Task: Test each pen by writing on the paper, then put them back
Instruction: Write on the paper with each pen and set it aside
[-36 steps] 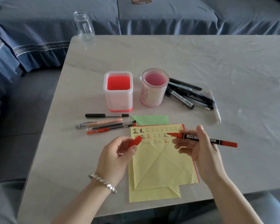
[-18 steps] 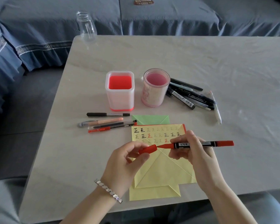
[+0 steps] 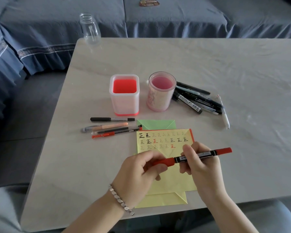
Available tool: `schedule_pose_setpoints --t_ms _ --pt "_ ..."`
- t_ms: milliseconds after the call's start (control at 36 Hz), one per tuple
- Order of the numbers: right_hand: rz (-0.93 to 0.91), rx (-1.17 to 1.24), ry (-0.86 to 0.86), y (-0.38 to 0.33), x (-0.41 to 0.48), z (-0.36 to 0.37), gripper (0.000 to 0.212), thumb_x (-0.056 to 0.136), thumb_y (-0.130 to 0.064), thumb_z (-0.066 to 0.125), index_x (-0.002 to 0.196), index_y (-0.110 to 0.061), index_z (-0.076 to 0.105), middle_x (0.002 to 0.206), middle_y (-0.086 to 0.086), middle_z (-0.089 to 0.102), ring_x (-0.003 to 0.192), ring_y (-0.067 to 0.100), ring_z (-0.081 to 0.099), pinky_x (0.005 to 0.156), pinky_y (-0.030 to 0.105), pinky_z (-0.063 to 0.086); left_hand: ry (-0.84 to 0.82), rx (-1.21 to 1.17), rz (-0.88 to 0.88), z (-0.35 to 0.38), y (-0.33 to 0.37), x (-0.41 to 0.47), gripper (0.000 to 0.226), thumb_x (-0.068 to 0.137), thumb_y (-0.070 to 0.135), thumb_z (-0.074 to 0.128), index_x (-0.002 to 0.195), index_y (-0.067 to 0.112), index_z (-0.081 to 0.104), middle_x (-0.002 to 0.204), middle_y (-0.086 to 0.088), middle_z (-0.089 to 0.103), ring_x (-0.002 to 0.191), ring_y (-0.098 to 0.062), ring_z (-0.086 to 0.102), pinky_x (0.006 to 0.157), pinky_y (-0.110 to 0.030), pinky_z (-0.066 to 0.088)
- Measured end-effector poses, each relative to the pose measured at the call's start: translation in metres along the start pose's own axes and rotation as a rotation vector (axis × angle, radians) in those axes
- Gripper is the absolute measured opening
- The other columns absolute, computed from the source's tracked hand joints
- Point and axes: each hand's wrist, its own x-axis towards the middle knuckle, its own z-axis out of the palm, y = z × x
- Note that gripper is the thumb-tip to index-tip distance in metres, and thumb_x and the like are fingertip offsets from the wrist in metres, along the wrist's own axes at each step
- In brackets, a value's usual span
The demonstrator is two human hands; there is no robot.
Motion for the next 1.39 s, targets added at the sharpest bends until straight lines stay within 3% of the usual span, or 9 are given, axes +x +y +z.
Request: schedule_pose_setpoints --t_ms 167,306,389,528,694,778,944,1222,1389 --pt "-0.013 0.089 0.03 0.003 -0.005 -0.002 0.029 0.063 -0.035 0.059 0.043 -0.021 0.045 0.036 0.004 0.048 0.035 0.008 0.039 0.04 0.015 0.032 0.069 0.173 0.234 0.006 -0.006 0.003 0.007 0.079 0.019 0.067 0.084 0.023 0.07 0.061 0.027 0.058 0.058 0.002 0.06 0.057 -0.005 0.044" --pt "-0.041 0.131 0.117 0.0 0.003 -0.005 0.049 0.085 -0.003 0.056 0.041 -0.021 0.04 0.034 0.002 0.045 0.032 0.01 0.039 0.038 0.016 0.029 0.127 0.265 0.371 0.012 -0.002 0.013 0.024 0.08 0.03 0.057 0.089 0.013 0.071 0.073 0.018 0.062 0.062 -0.002 0.062 0.056 -0.008 0.048" --pt "-0.057 0.074 0.106 -0.004 0.006 -0.008 0.048 0.088 0.006 0.046 0.046 -0.015 0.039 0.034 0.003 0.046 0.033 0.011 0.038 0.038 0.016 0.029 0.082 0.146 0.251 0.013 0.001 0.018 0.006 0.08 0.018 0.067 0.084 0.02 0.07 0.064 0.025 0.059 0.055 -0.002 0.061 0.055 -0.009 0.047" --pt "-0.027 -0.057 -0.098 -0.005 0.018 -0.008 0.035 0.086 0.006 0.05 0.054 -0.005 0.043 0.035 0.003 0.051 0.033 0.01 0.037 0.038 0.015 0.03 -0.189 -0.177 -0.11 0.011 0.001 0.027 0.019 0.085 0.004 0.061 0.075 0.019 0.067 0.057 0.007 0.061 0.046 -0.008 0.054 0.049 -0.018 0.044" --pt "-0.054 -0.341 -0.31 0.018 0.047 -0.003 0.023 0.094 -0.021 0.044 0.076 -0.014 0.057 0.056 -0.005 0.062 0.045 0.007 0.043 0.049 0.013 0.036 -0.002 0.237 -0.088 -0.004 -0.021 0.034 0.011 0.088 0.02 0.06 0.088 0.029 0.067 0.079 0.004 0.07 0.069 -0.01 0.063 0.061 -0.018 0.043" --pt "-0.197 -0.699 -0.167 0.031 0.078 -0.019 0.031 0.093 -0.035 0.041 0.101 -0.015 0.063 0.079 -0.004 0.063 0.069 0.014 0.057 0.064 0.021 0.043 0.206 0.533 -0.006 -0.026 -0.037 0.031 0.02 0.087 0.019 0.062 0.106 0.017 0.069 0.094 0.0 0.07 0.081 -0.017 0.062 0.07 -0.024 0.045" --pt "-0.257 -1.008 0.141 0.031 0.143 -0.04 0.033 0.09 -0.018 0.053 0.122 -0.009 0.056 0.124 0.011 0.055 0.118 0.028 0.042 0.097 0.031 0.031 0.358 0.751 0.04 -0.059 -0.074 0.024 0.016 0.072 0.0 0.074 0.087 0.005 0.071 0.087 -0.009 0.066 0.078 -0.029 0.063 0.071 -0.031 0.045" --pt "-0.102 -1.208 0.128 0.037 0.165 -0.04 0.039 0.09 -0.028 0.056 0.123 -0.008 0.054 0.124 0.014 0.047 0.12 0.031 0.037 0.099 0.041 0.033 0.367 0.904 -0.023 -0.069 -0.1 0.023 0.024 0.058 0.002 0.085 0.076 0.008 0.071 0.075 -0.007 0.062 0.068 -0.032 0.061 0.062 -0.039 0.05" --pt "-0.129 -1.178 0.175 0.034 0.143 -0.055 0.034 0.092 -0.028 0.052 0.118 -0.008 0.059 0.119 0.016 0.054 0.115 0.033 0.044 0.095 0.038 0.035 0.357 0.802 0.101 -0.05 -0.084 0.028 0.027 0.073 0.022 0.068 0.098 0.01 0.068 0.098 -0.006 0.064 0.091 -0.028 0.06 0.078 -0.04 0.049"
